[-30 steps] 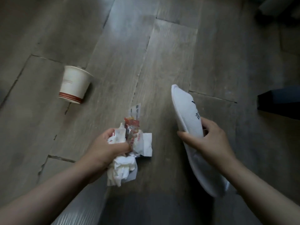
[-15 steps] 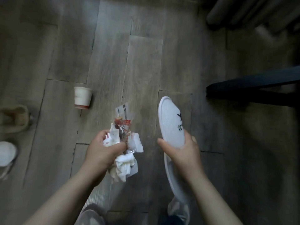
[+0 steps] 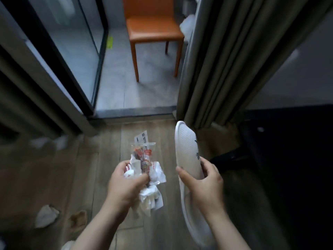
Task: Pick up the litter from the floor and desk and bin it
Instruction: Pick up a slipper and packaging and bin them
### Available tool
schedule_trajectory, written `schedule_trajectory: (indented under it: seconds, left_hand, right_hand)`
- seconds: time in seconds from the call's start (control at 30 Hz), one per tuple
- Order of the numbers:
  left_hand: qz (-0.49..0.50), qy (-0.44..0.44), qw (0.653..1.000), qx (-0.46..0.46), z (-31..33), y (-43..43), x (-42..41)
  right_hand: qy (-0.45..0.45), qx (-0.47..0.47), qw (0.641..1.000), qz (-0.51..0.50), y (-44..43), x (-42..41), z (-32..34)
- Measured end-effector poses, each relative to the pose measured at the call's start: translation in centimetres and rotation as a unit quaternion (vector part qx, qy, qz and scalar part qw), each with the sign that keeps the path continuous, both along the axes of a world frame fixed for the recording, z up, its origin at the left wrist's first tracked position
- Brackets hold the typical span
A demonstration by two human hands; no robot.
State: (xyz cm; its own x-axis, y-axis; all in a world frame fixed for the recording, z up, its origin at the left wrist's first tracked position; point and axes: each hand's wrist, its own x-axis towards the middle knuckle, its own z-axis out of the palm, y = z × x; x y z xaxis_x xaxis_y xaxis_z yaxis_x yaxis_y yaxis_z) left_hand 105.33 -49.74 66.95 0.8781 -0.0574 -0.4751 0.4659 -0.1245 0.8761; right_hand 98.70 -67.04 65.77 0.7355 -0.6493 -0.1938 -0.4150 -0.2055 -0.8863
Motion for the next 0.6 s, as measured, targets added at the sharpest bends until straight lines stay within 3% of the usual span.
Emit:
schedule_trajectory:
  seconds: [0.27,0.43,0.6]
  left_hand:
    - [-0.141,-0.118,0.979,-0.087,22.7,-6.7,-1.8]
    - [-0.224,-0.187,0.944,-0.153,33.8,-13.3,-6.1]
    - [-0.268,-0.208,0.915,-0.219,40.6,-18.1,-13.1]
  right_hand:
    - [-0.164,-0.067,0.98,-0.084,-5.3,-6.7,24.7]
    - [-0.248,-0.127,0.952,-0.128,-10.6,-14.0,35.7]
    - [-0.323,-0.176,0.913,-0.174,-14.3,-22.4,43.3]
